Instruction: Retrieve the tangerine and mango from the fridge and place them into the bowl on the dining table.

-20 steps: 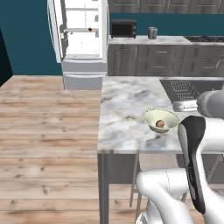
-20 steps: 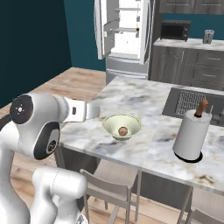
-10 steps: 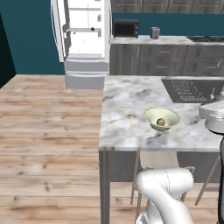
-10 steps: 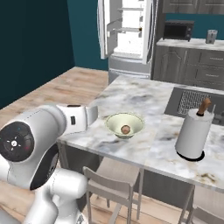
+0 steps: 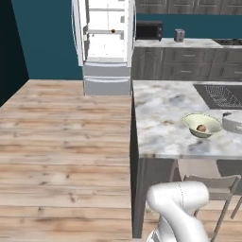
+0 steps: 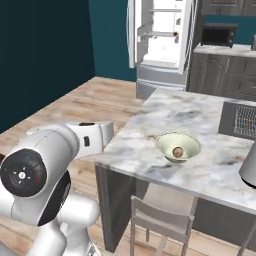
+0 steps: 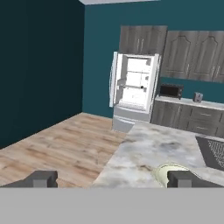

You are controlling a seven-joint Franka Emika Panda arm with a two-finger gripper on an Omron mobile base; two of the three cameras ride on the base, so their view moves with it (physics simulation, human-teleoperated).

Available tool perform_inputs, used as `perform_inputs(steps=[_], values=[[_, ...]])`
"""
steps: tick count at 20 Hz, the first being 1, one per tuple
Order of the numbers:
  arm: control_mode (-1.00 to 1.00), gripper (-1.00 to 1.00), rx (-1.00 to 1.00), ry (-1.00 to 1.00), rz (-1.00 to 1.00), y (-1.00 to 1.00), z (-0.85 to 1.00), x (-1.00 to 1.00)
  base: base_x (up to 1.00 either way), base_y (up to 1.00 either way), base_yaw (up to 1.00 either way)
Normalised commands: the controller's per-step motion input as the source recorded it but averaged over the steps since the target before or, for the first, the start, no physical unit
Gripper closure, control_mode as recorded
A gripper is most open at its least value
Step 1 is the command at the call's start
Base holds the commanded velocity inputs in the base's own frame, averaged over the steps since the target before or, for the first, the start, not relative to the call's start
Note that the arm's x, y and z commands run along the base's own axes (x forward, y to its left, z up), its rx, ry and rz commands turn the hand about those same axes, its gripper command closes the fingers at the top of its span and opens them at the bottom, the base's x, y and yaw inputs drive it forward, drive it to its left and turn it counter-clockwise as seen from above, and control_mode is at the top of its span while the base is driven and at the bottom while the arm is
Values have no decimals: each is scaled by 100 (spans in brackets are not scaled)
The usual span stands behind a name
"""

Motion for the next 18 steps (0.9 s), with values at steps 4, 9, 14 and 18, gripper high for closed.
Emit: perform_inputs(steps=[4,9,14,18], values=[[100,-100,0,0,0,0,0,0,32,100,0],[100,-100,0,0,0,0,0,0,44,100,-6],[100,-100,0,0,0,0,0,0,85,79,-10],[100,-100,0,0,0,0,0,0,100,6,-10]])
